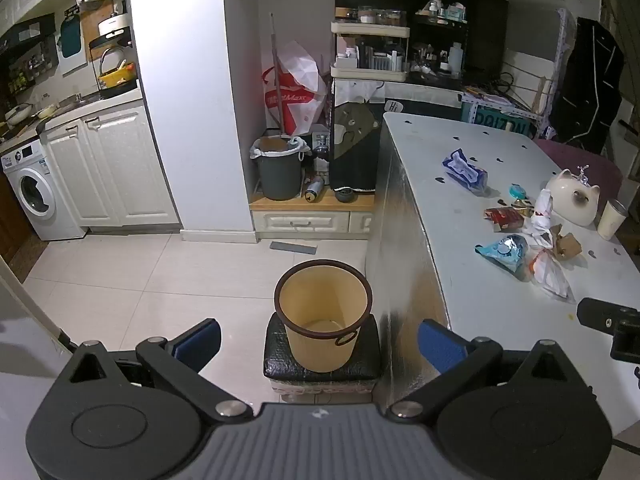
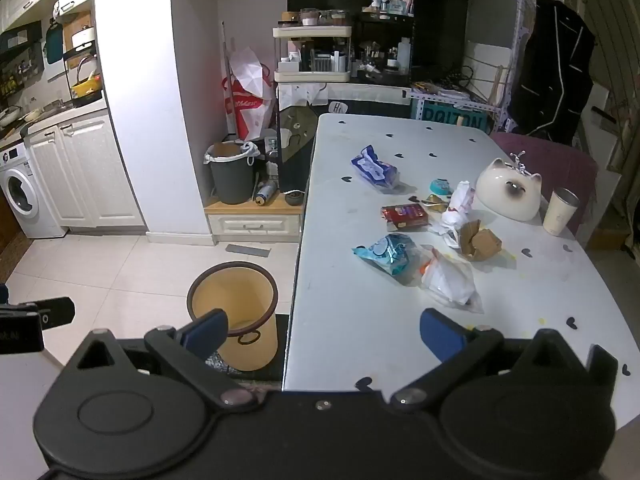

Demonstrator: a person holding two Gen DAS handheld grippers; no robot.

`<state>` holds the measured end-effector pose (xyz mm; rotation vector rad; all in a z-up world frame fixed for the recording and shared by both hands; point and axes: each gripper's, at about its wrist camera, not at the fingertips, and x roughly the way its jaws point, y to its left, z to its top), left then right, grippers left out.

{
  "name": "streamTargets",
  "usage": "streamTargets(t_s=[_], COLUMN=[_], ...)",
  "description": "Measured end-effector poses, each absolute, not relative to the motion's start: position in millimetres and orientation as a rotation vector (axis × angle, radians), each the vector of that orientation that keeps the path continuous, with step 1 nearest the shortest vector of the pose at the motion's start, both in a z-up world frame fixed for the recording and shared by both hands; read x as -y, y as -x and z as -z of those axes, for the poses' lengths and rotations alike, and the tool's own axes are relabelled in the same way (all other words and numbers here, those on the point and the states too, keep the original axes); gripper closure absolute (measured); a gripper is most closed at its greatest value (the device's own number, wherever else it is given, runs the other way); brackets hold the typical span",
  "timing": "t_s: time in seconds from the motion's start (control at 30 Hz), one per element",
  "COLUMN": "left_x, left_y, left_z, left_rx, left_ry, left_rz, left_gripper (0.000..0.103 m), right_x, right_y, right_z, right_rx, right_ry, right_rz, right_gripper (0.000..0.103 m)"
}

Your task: Collect trash

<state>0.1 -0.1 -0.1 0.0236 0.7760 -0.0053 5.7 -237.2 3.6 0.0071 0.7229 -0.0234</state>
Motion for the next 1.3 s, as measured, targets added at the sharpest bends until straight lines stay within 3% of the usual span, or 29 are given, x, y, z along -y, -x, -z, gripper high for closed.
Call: streamTargets(t_s=[1.3], left_x=[7.5], left_y=[-3.7], left_z=[5.3], left_rx=[-0.779], left_ry=[-0.028], left_rz=[0.009], left_gripper=[0.0], right_x=[244.6], right_y=[-12.6], right_z=[-2.2], right_rx=[-0.732], right_ry=[-0.013], right_rz=[0.021], right_gripper=[0.0])
